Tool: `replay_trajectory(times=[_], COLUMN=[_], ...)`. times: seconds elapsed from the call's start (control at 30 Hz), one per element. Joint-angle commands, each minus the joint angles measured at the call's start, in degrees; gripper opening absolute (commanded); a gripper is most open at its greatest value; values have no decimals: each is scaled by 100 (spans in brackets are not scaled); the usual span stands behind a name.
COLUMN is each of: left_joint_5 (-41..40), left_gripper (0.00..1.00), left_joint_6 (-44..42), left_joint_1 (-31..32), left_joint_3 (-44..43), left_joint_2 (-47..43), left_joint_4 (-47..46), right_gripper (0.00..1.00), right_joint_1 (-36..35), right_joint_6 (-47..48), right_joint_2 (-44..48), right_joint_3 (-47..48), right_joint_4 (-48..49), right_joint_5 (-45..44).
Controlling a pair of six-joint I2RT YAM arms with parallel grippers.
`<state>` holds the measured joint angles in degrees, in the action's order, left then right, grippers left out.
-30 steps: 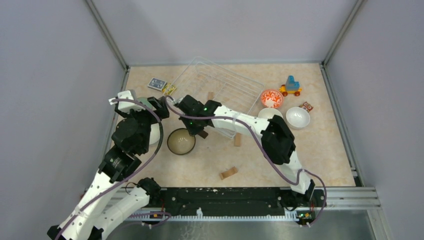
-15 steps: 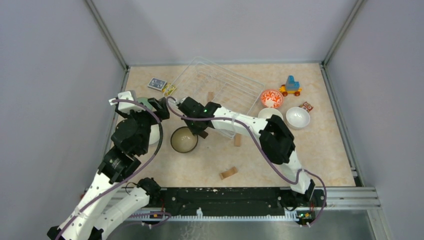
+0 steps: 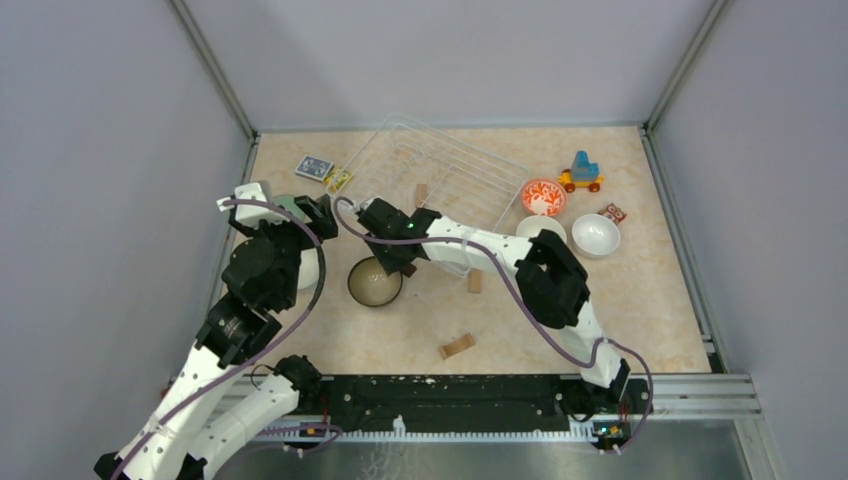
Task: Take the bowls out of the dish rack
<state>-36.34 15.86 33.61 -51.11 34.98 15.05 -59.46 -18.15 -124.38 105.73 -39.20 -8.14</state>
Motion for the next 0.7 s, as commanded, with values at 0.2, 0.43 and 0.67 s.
replay_trajectory(times=[0.2,0.43,0.67], left_joint_5=[144,233,682], left_gripper=[93,94,94], left_joint_6=[39,25,94], left_joint_1=[-7,-16,-11], left_joint_3=[-104,-184,-74], left_joint_2=[78,169,340], left_joint_4=[-164,-163,-187], right_gripper=[44,44,43], right_joint_1=[38,122,561], right_joint_6=[142,325,361], right_joint_2=[1381,2397,4077], right_joint_3=[-467,-1089,-2798], right_joint_4=[625,989,2003], right_joint_5=[-467,-1075,-2010])
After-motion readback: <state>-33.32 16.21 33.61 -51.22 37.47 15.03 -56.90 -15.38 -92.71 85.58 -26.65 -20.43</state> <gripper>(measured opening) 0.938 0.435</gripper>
